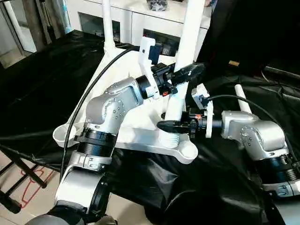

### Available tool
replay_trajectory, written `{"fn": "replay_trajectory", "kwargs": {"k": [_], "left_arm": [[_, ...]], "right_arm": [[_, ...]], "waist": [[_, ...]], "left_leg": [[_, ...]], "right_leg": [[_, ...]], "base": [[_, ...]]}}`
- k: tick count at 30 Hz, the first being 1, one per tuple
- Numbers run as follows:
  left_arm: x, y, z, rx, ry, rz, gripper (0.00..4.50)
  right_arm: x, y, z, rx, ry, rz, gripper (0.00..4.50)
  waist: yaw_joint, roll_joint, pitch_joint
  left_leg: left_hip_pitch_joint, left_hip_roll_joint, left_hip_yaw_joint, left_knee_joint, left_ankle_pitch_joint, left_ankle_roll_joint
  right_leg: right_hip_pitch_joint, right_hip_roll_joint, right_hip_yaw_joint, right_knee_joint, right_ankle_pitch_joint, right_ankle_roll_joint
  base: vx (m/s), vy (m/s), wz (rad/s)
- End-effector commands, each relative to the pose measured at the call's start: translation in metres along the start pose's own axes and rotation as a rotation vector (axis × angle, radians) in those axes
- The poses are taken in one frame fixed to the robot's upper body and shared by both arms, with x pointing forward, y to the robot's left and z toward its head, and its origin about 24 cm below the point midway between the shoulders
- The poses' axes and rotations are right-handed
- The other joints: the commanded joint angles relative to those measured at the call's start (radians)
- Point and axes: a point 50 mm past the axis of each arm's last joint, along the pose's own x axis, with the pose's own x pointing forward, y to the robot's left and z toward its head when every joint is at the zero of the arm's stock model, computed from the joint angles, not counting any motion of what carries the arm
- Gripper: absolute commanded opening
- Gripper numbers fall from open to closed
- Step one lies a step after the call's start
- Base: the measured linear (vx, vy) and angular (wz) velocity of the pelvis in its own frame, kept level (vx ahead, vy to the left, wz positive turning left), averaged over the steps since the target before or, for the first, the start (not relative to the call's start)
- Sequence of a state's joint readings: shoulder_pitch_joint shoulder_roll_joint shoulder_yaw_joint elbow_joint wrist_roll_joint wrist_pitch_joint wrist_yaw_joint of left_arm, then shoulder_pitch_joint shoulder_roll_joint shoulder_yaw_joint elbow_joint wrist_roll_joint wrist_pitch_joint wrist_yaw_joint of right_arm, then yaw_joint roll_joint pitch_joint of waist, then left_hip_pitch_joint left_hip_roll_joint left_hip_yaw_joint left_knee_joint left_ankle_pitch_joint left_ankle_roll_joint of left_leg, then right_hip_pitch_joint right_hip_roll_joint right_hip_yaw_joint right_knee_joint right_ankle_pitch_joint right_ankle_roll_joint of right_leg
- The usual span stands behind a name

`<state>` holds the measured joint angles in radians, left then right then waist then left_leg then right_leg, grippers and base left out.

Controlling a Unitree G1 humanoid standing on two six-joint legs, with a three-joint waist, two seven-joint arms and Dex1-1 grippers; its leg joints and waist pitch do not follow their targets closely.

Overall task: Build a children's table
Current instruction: Pick table leg

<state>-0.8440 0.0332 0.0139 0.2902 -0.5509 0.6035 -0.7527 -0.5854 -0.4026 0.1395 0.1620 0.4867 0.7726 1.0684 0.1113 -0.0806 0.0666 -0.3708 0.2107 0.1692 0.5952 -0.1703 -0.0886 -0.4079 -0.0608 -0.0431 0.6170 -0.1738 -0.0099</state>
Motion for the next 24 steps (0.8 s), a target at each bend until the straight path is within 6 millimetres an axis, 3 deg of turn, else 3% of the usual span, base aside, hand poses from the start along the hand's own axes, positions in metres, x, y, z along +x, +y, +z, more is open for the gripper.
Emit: {"fn": "replay_trajectory", "kwargs": {"k": [1,4,9,11,15,18,22,24], "left_arm": [[0.005,-0.008,0.006,0.025,-0.002,-0.043,1.82],[0.006,-0.01,0.005,0.022,0.008,-0.057,1.82],[0.006,-0.009,0.002,0.053,0.025,-0.042,1.82],[0.007,-0.006,0.002,0.003,0.011,-0.001,2.52],[0.007,-0.003,0.004,0.035,-0.014,0.035,2.72],[0.007,-0.002,0.013,0.102,-0.126,0.069,2.92],[0.006,-0.001,0.02,0.122,-0.227,0.145,2.94],[0.004,0.003,0.024,0.104,-0.288,0.198,2.94]], "right_arm": [[-0.003,-0.001,-0.001,0.007,-0.011,-0.003,2.32],[-0.003,-0.001,-0.001,0.007,-0.014,-0.004,1.98],[-0.002,0.0,-0.003,0.006,-0.018,-0.008,1.93],[-0.001,0.0,-0.004,0.009,-0.034,-0.022,1.9],[0.0,0.001,-0.006,0.018,-0.061,-0.037,1.9],[0.002,0.0,-0.006,0.023,-0.138,-0.083,1.9],[0.003,-0.004,-0.004,0.033,-0.223,-0.146,1.9],[0.004,-0.007,-0.002,0.037,-0.296,-0.206,1.9]], "waist": [[-0.001,-0.001,-0.082],[-0.001,0.0,-0.082],[-0.002,-0.001,-0.082],[-0.002,0.004,-0.081],[-0.002,0.004,-0.083],[-0.001,0.011,-0.082],[-0.004,0.009,-0.083],[-0.004,0.016,-0.083]], "left_leg": [[0.011,0.012,0.007,-0.055,-0.095,0.02],[0.011,0.012,0.007,-0.055,-0.096,0.019],[0.011,0.013,0.007,-0.055,-0.098,0.018],[0.011,0.013,0.007,-0.055,-0.1,0.016],[0.011,0.013,0.006,-0.055,-0.1,0.014],[0.011,0.013,0.004,-0.057,-0.114,0.01],[0.011,0.014,0.004,-0.058,-0.12,0.003],[0.012,0.013,0.004,-0.058,-0.122,0.002]], "right_leg": [[0.064,-0.062,0.033,-0.06,-0.116,-0.201],[0.064,-0.061,0.033,-0.06,-0.113,-0.201],[0.064,-0.061,0.033,-0.06,-0.115,-0.2],[0.063,-0.061,0.034,-0.061,-0.109,-0.202],[0.066,-0.061,0.033,-0.06,-0.094,-0.209],[0.066,-0.063,0.033,-0.063,-0.111,-0.204],[0.065,-0.063,0.033,-0.062,-0.097,-0.206],[0.064,-0.061,0.033,-0.061,-0.093,-0.204]], "base": [[0.0,0.0,0.0],[0.0,0.0,0.0],[0.0,0.0,0.0],[0.0,0.0,0.0],[0.0,0.0,0.0],[0.0,0.0,0.0],[0.0,0.0,0.0],[0.0,0.0,0.0]]}}
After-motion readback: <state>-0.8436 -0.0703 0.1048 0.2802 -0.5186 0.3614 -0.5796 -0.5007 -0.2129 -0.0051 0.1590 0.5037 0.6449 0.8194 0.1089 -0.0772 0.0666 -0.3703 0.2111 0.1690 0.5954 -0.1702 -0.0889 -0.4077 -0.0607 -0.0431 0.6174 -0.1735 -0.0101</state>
